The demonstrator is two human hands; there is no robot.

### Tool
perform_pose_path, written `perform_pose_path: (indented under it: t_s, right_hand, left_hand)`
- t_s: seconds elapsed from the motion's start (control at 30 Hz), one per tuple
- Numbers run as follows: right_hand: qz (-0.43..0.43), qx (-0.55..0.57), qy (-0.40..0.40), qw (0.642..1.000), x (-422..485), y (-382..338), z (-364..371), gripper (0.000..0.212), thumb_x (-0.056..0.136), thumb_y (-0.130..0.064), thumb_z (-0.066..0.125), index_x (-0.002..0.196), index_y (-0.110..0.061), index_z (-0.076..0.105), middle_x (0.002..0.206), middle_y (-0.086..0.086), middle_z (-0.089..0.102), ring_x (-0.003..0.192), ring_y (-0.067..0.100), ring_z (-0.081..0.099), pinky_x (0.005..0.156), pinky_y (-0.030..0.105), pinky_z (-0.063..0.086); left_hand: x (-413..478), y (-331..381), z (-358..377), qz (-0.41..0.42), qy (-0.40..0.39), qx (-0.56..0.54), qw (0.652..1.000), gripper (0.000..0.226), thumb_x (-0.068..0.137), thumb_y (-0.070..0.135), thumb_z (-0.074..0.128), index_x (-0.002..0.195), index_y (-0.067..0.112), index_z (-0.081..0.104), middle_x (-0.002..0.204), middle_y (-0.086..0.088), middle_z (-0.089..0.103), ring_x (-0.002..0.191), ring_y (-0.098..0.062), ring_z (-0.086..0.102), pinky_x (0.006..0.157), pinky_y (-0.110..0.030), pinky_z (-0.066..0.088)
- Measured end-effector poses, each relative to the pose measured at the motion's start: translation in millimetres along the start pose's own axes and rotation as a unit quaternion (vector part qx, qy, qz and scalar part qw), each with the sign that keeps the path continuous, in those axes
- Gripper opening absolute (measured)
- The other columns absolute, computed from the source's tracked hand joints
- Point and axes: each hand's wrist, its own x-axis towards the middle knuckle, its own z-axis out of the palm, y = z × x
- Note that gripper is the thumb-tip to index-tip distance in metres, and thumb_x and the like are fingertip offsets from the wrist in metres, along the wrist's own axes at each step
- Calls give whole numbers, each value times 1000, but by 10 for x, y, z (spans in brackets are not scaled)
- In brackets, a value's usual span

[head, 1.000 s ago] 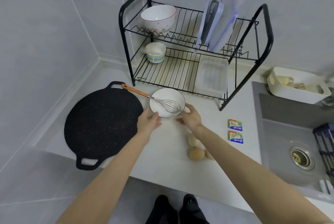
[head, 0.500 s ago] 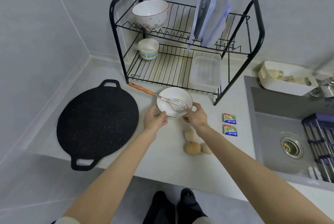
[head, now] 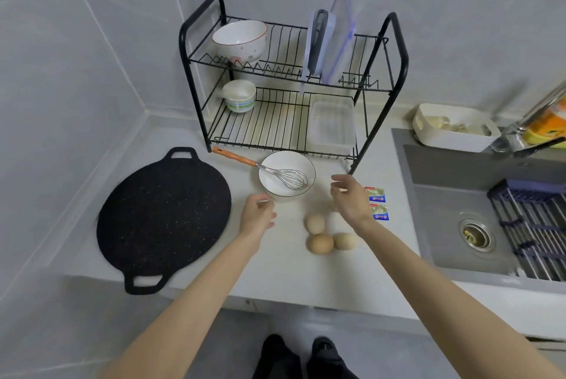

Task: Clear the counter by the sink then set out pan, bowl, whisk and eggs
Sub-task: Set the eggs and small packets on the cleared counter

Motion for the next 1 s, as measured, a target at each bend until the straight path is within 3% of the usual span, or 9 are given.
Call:
perform_pose_path:
  t_s: [0.07, 0.17, 0.3, 0.4, 0.57, 0.7, 0.87, 0.93, 1.0]
  right_hand:
    - [-39, -107, -16, 993, -1, 93, -111, 38, 90, -9, 48, 127, -14, 55, 122, 6, 57, 99, 23, 56, 84, 31, 45]
    - [-53, -240, -59, 967, 86, 281, -218, 46, 88, -7, 49, 134, -14, 50, 138, 13, 48, 122, 30, 47, 100, 33, 37]
    - [-70, -334, -141, 930, 236, 420, -193, 54, 90, -6, 46, 143, -20, 41, 151, 12, 33, 141, 26, 28, 112, 32, 25]
    - [-89, -362, -166, 913, 318, 503, -112, 51, 90, -7, 43, 139, -24, 46, 147, 7, 37, 134, 30, 35, 108, 36, 33]
    - [-115, -384, -137, 906, 303, 536, -81, 45, 88, -1, 42, 129, -19, 47, 118, 14, 46, 110, 36, 47, 85, 40, 46]
    - [-95, -311, -155, 933, 251, 534, -112, 38, 88, -10, 53, 125, -17, 50, 110, 15, 57, 107, 34, 53, 82, 36, 43]
    - [-60, -212, -173, 960, 111, 509, -189, 30, 87, -14, 60, 117, -12, 58, 100, 8, 58, 89, 23, 54, 79, 30, 46]
    - [-56, -206, -176, 961, 78, 526, -185, 29, 87, -15, 60, 116, -12, 58, 105, 11, 62, 87, 21, 53, 74, 26, 43]
    - [-50, -194, -167, 966, 57, 538, -179, 29, 86, -15, 62, 115, -12, 58, 106, 13, 63, 86, 20, 53, 71, 23, 40]
  left_hand:
    - [-108, -3, 28, 16, -5, 0, 1000, 16, 95, 10, 47, 111, 12, 50, 106, -6, 53, 81, -17, 59, 70, -26, 49]
    - [-240, -23, 85, 25, -23, 5, 999, 15, 94, 10, 48, 109, 13, 50, 102, -4, 53, 83, -18, 58, 70, -26, 48]
    - [-361, -41, 155, 28, -47, 16, 998, 15, 94, 11, 49, 109, 14, 51, 106, -4, 55, 83, -17, 60, 70, -25, 49]
    - [-415, -71, 204, 27, -49, 27, 998, 16, 95, 13, 49, 110, 16, 52, 111, -5, 56, 87, -20, 60, 72, -25, 49]
    - [-453, -168, 281, 35, -41, 71, 996, 24, 96, 15, 47, 118, 14, 54, 110, -3, 56, 88, -18, 57, 75, -28, 49]
    - [-481, -314, 316, 30, -42, 110, 993, 28, 96, 19, 45, 122, 20, 53, 114, -1, 56, 83, -15, 55, 85, -35, 50]
    - [-540, -450, 411, 22, -47, 123, 991, 33, 95, 16, 44, 127, 19, 51, 121, -4, 54, 78, -11, 53, 82, -33, 49]
    - [-547, -473, 457, 18, -51, 125, 991, 34, 95, 15, 44, 129, 19, 50, 124, -4, 54, 85, -13, 55, 88, -34, 48]
    - [-542, -500, 486, 15, -56, 132, 990, 37, 95, 16, 45, 132, 19, 49, 132, -6, 51, 108, -18, 54, 100, -38, 46]
